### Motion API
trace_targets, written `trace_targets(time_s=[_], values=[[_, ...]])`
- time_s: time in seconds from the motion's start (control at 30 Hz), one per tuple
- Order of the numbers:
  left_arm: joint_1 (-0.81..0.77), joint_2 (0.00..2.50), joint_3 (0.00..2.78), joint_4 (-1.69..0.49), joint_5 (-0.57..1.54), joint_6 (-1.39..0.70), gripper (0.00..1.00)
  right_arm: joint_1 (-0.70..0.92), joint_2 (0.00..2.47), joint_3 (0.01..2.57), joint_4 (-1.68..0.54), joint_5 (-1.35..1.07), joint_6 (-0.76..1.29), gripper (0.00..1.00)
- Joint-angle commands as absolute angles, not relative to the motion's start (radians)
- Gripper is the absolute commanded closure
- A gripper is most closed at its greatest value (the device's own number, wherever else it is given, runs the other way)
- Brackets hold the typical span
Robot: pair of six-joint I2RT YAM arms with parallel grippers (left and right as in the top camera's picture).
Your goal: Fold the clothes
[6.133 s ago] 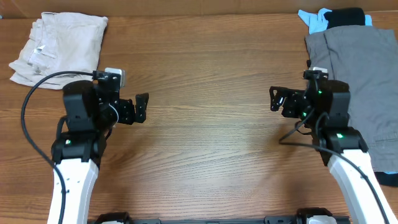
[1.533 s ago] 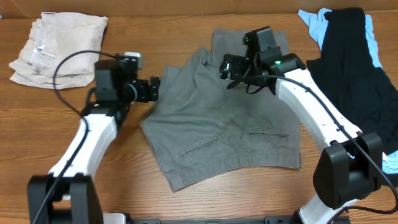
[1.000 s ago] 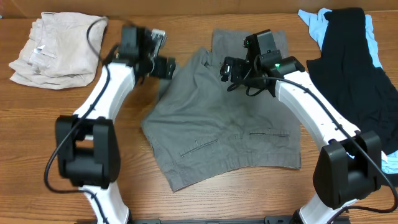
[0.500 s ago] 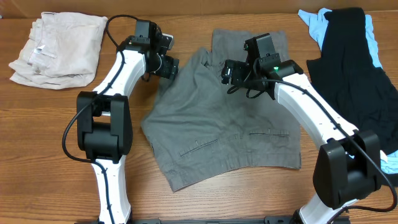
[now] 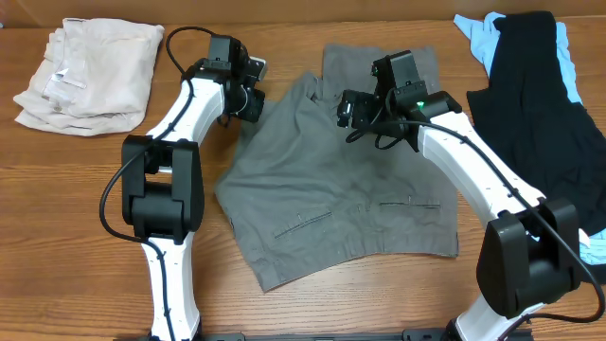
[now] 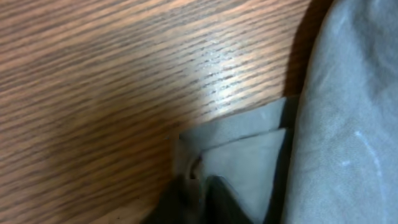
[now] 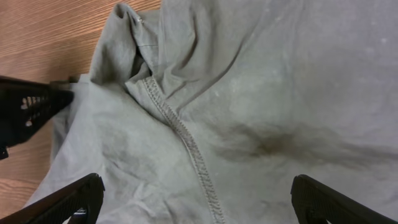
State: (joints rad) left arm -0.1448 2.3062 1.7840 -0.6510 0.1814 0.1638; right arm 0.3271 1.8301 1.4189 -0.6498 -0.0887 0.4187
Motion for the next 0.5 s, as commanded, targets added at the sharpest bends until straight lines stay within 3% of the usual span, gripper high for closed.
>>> trace_targets(time_s=[0.0, 0.47], values=[[-0.156, 2.322, 1.804, -0.654, 0.176, 0.183, 0.96, 0.325, 1.809, 1.415, -0.659, -0.060, 0.419, 0.00], [-0.056, 2.320, 2.157, -0.759, 0.071, 0.166, 0.96, 0.324, 1.809, 1.415, -0.686, -0.052, 0.419, 0.00]])
